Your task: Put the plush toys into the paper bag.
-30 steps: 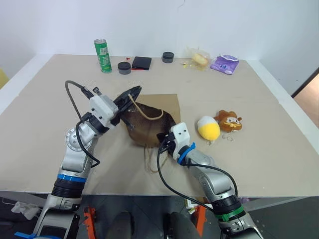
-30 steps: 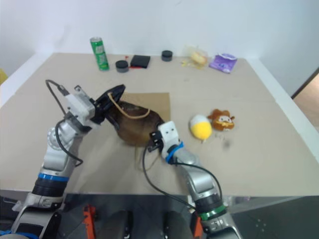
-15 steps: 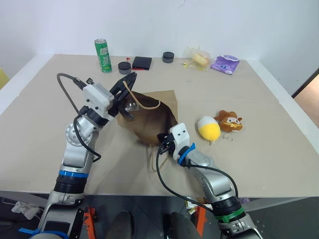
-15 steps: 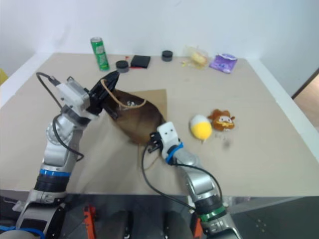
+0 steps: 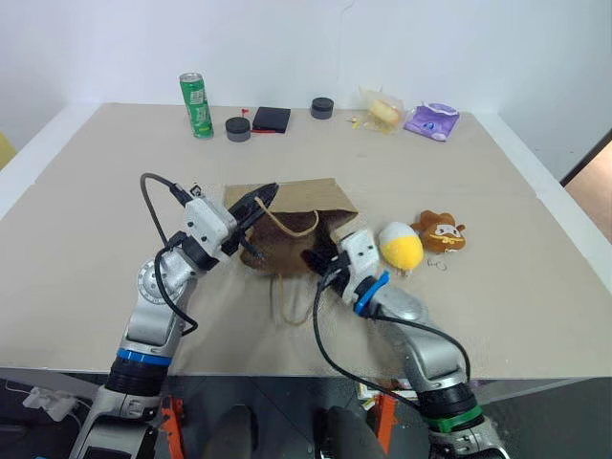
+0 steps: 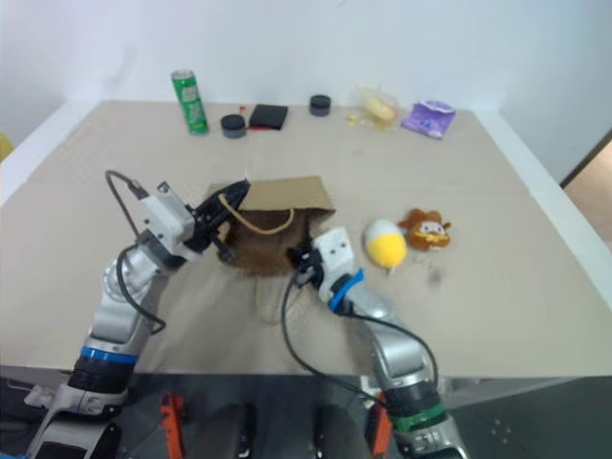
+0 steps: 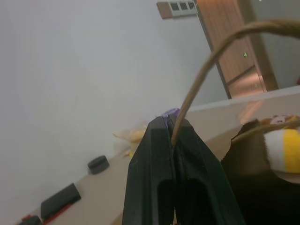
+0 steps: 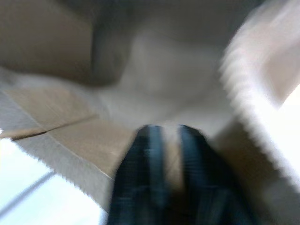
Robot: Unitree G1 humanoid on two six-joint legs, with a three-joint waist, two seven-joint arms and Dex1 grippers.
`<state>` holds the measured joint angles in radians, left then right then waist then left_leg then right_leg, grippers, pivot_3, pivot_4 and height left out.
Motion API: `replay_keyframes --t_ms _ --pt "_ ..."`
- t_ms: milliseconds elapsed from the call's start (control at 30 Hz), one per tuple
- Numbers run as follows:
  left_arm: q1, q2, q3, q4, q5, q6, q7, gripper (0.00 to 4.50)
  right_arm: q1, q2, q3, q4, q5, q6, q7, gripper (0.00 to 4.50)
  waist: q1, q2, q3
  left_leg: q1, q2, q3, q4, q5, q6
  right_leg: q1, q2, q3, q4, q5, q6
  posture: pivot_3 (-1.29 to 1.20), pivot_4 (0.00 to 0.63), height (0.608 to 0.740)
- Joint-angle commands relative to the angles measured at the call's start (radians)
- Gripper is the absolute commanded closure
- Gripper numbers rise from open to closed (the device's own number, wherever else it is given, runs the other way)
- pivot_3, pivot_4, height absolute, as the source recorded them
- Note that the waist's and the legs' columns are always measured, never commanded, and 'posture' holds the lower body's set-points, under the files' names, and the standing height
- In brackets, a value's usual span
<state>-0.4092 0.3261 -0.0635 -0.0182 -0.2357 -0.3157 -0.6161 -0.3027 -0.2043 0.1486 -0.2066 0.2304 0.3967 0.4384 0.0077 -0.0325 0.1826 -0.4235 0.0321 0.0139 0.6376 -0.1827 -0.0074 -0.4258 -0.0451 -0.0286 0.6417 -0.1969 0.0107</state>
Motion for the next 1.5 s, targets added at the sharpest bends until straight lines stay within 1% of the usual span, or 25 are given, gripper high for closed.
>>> replay_keyframes --t_ms 33,67,133,167,200,267,333,400,433,533,667,700,767,833,900,933,967,1000,1033,1067,1133,1233,1333,1500 --pt "-0.002 -0.001 0.002 -0.049 -0.002 0.004 -0.006 4.5 -0.017 -0.054 -0.046 -0.174 0.083 0.056 0.058 1.7 0.0 0.0 0.0 0.0 0.0 0.0 0.0 0.0 0.0 0.0 0.0 0.0 0.0 0.0 0.0 0.0 0.15 0.74" --pt "-0.003 -0.001 0.002 -0.049 -0.002 0.006 -0.006 4.5 -0.015 -0.07 -0.061 -0.213 0.11 0.077 0.067 1.32 0.0 0.0 0.0 0.0 0.0 0.0 0.0 0.0 0.0 0.0 0.0 0.0 0.0 0.0 0.0 0.0 0.15 0.74" --pt "-0.005 -0.001 0.003 -0.049 -0.003 0.009 -0.008 4.5 -0.011 -0.112 -0.139 -0.314 0.237 0.169 0.088 0.23 0.0 0.0 0.0 0.0 0.001 0.0 -0.001 0.0 0.0 0.0 0.0 0.0 0.0 -0.001 -0.001 0.0 0.15 0.74" --pt "-0.005 -0.001 0.003 -0.05 -0.003 0.01 -0.009 4.5 -0.01 -0.141 -0.198 -0.348 0.315 0.23 0.091 0.04 0.0 0.0 0.0 0.0 0.001 0.0 -0.001 0.0 0.0 0.0 0.0 0.0 0.0 -0.001 -0.001 0.0 0.15 0.74" --pt "-0.005 -0.001 0.003 -0.052 -0.005 0.012 -0.009 4.5 -0.018 -0.177 -0.271 -0.358 0.391 0.307 0.079 0.04 0.0 0.0 0.0 0.0 0.0 -0.001 -0.001 0.0 -0.001 0.0 0.0 0.0 0.0 -0.001 -0.002 0.0 0.15 0.74" --pt "-0.004 0.0 0.003 -0.057 -0.006 0.014 -0.011 4.5 -0.029 -0.252 -0.363 -0.35 0.453 0.399 0.062 0.04 0.001 0.0 0.0 0.0 0.0 -0.001 -0.001 0.0 -0.001 0.0 -0.001 0.0 0.0 -0.001 -0.002 0.0 0.15 0.74" --pt "-0.004 -0.002 0.002 -0.061 -0.008 0.017 -0.011 4.5 -0.031 -0.317 -0.412 -0.292 0.412 0.444 0.005 0.04 0.001 0.0 0.0 -0.001 -0.001 0.0 -0.001 0.0 -0.001 0.0 -0.003 0.0 -0.001 -0.001 -0.002 0.0 0.15 0.74" --pt "-0.005 -0.006 0.0 -0.063 -0.009 0.02 -0.011 4.5 -0.019 -0.372 -0.393 -0.215 0.329 0.448 -0.028 0.04 -0.001 0.0 0.0 0.0 -0.002 0.001 -0.001 -0.001 -0.001 0.0 -0.003 0.0 -0.001 -0.001 -0.002 0.0 0.15 0.74" --pt "-0.008 -0.008 -0.001 -0.062 -0.011 0.022 -0.011 4.5 -0.015 -0.377 -0.376 -0.181 0.306 0.456 -0.043 0.04 -0.001 0.0 0.0 0.0 -0.001 0.002 -0.001 -0.001 -0.001 0.0 -0.003 0.0 -0.001 -0.001 -0.002 0.0 0.15 0.74" --pt "-0.017 -0.014 -0.002 -0.059 -0.015 0.029 -0.013 4.5 -0.01 -0.349 -0.332 -0.116 0.28 0.459 -0.061 0.04 -0.002 0.0 0.0 0.0 -0.001 0.002 -0.001 -0.001 -0.001 0.0 -0.002 0.0 -0.001 -0.001 -0.002 0.0 0.15 0.74" --pt "-0.031 -0.019 0.003 -0.059 -0.025 0.044 -0.017 4.5 -0.037 -0.3 -0.269 -0.022 0.199 0.452 -0.122 0.04 -0.002 0.0 0.001 0.0 0.001 0.001 -0.003 -0.001 -0.001 -0.001 0.001 0.0 -0.001 -0.002 -0.002 0.0 0.15 0.74" --pt "-0.033 -0.021 0.005 -0.059 -0.027 0.048 -0.018 4.5 -0.041 -0.292 -0.269 -0.009 0.189 0.448 -0.128 0.27 -0.001 0.0 0.001 0.0 0.001 0.001 -0.003 -0.001 -0.001 -0.001 0.002 0.0 -0.001 -0.002 -0.002 0.0 0.15 0.74" --pt "-0.035 -0.024 0.009 -0.059 -0.031 0.056 -0.02 4.5 -0.045 -0.28 -0.274 0.001 0.177 0.43 -0.132 0.88 -0.001 0.0 0.001 0.0 0.001 0.001 -0.002 -0.001 -0.001 -0.001 0.002 0.0 -0.001 -0.001 -0.002 0.0 0.15 0.74" --pt "-0.035 -0.027 0.013 -0.061 -0.037 0.068 -0.019 4.5 -0.039 -0.272 -0.3 -0.023 0.194 0.4 -0.114 1.81 -0.001 0.0 0.001 0.0 0.001 0.001 -0.002 -0.001 -0.001 -0.001 0.001 0.001 -0.002 -0.001 -0.002 0.0 0.15 0.74" --pt "-0.035 -0.028 0.014 -0.063 -0.039 0.075 -0.018 4.5 -0.025 -0.267 -0.339 -0.087 0.248 0.368 -0.063 2.65 -0.001 0.0 0.001 0.0 0.001 0.001 -0.002 -0.001 -0.001 -0.001 0.001 0.001 -0.001 -0.001 -0.002 0.0 0.15 0.74" --pt "-0.035 -0.028 0.015 -0.064 -0.039 0.078 -0.018 4.5 -0.014 -0.27 -0.357 -0.145 0.304 0.371 -0.019 3.29 -0.001 0.001 0.001 0.0 0.001 0.0 -0.002 -0.001 -0.001 -0.001 0.002 0.001 -0.001 -0.001 -0.002 0.0 0.15 0.74" --pt "-0.035 -0.028 0.016 -0.066 -0.04 0.081 -0.019 4.5 -0.006 -0.271 -0.369 -0.197 0.355 0.382 0.012 3.53 -0.001 0.001 0.001 0.0 0.001 0.0 -0.002 -0.001 -0.001 -0.001 0.002 0.001 -0.001 -0.001 -0.002 0.0 0.15 0.74" --pt "-0.035 -0.029 0.016 -0.068 -0.041 0.083 -0.019 4.5 -0.003 -0.27 -0.38 -0.243 0.408 0.401 0.033 4.03 -0.001 0.001 0.001 -0.001 0.001 0.0 -0.003 -0.001 -0.001 -0.001 0.002 0.001 -0.001 -0.002 -0.002 0.0 0.15 0.74" --pt "-0.035 -0.029 0.016 -0.069 -0.042 0.085 -0.019 4.5 -0.003 -0.269 -0.385 -0.286 0.463 0.432 0.043 4.33 -0.002 0.001 0.001 -0.001 0.001 0.0 -0.003 -0.001 -0.001 -0.002 0.002 0.001 -0.001 -0.001 -0.002 0.0 0.15 0.74" --pt "-0.034 -0.029 0.016 -0.07 -0.042 0.087 -0.019 4.5 -0.005 -0.272 -0.375 -0.327 0.509 0.464 0.049 4.48 -0.002 0.001 0.001 -0.001 0.002 0.0 -0.003 -0.001 -0.001 -0.002 0.003 0.001 -0.001 -0.001 0.0 0.0 0.15 0.74" --pt "-0.036 -0.03 0.015 -0.07 -0.042 0.09 -0.018 4.5 -0.025 -0.265 -0.339 -0.379 0.557 0.509 0.031 4.48 -0.002 0.001 0.001 -0.001 0.003 -0.001 -0.003 -0.001 -0.001 -0.001 0.004 0.0 -0.001 0.0 0.001 0.0 0.15 0.74" --pt "-0.035 -0.033 0.014 -0.073 -0.042 0.094 -0.017 4.5 -0.067 -0.228 -0.277 -0.401 0.567 0.546 -0.029 4.48 -0.002 0.001 0.001 0.0 0.004 -0.001 -0.002 -0.001 -0.001 -0.001 0.004 0.0 -0.001 -0.002 -0.003 0.0 0.15 0.74" --pt "-0.037 -0.038 0.013 -0.071 -0.042 0.093 -0.02 4.5 -0.122 -0.186 -0.176 -0.356 0.5 0.55 -0.083 4.48 -0.001 0.001 0.001 0.0 0.004 -0.001 -0.002 -0.001 -0.001 -0.001 0.005 0.0 -0.001 -0.002 -0.004 0.0 0.15 0.74" --pt "-0.032 -0.043 0.01 -0.07 -0.044 0.088 -0.023 4.5 -0.217 -0.09 -0.037 -0.197 0.353 0.468 -0.126 4.48 -0.002 0.001 0.001 -0.001 0.004 -0.001 -0.002 -0.001 -0.001 -0.002 0.005 0.0 -0.001 -0.002 -0.004 0.0 0.15 0.74"
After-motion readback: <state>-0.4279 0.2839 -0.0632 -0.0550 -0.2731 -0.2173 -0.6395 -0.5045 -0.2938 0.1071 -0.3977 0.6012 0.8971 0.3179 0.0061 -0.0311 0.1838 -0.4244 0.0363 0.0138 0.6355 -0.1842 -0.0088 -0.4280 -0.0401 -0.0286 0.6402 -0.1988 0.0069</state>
